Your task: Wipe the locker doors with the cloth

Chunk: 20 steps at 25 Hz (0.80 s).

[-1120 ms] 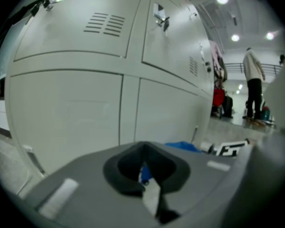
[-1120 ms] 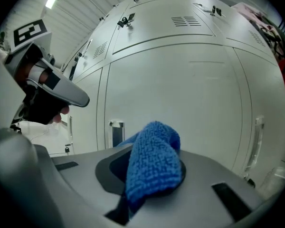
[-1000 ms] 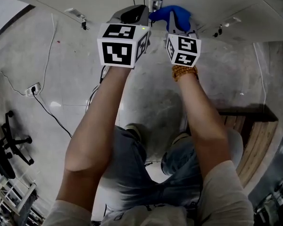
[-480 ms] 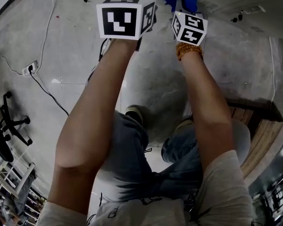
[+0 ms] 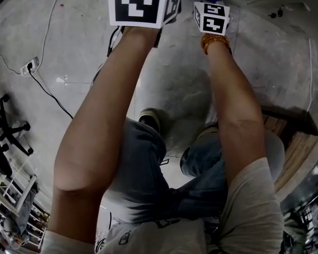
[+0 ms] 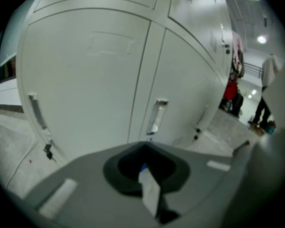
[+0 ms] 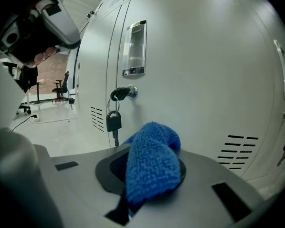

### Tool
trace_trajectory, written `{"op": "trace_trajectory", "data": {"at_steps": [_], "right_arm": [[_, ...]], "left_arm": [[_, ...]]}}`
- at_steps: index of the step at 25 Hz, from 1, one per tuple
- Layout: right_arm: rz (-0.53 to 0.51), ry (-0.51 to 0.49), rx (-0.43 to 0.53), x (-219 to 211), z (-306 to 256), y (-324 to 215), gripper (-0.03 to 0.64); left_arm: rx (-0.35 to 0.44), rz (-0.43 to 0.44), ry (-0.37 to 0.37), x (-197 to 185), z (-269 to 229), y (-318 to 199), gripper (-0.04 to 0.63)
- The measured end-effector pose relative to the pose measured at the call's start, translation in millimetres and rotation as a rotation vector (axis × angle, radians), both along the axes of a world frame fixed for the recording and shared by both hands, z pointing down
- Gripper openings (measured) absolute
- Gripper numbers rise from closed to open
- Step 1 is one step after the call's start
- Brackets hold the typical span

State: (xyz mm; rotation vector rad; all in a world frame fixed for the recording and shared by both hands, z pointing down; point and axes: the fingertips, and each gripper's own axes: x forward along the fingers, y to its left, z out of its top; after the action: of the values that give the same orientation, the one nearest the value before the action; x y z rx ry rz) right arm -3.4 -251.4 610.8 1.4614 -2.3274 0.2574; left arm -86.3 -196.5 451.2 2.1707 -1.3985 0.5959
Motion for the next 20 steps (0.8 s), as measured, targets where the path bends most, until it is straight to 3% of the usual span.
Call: {"op": "trace_trajectory", "data": {"at_steps": [9,13,20], "right_arm": [[-0.048,0.096,-0.026,17.6,-26.1,1.4,0.031],[-0.071,0.087,-0.005,25.9,-64.0,5.2,0.032],[-0.133,0.055,0.075,29.0,-143.9,1.4,0.032]], "left_arm": [[0.027,0.033,0.008,13.4,-13.4,-0.6,0.003],[0.029,0.037,0.039,21.0,-15.6,-1.2,0.003],[0.049,0.064,0.023,32.0,-13.5,-7.5,0.003]]}}
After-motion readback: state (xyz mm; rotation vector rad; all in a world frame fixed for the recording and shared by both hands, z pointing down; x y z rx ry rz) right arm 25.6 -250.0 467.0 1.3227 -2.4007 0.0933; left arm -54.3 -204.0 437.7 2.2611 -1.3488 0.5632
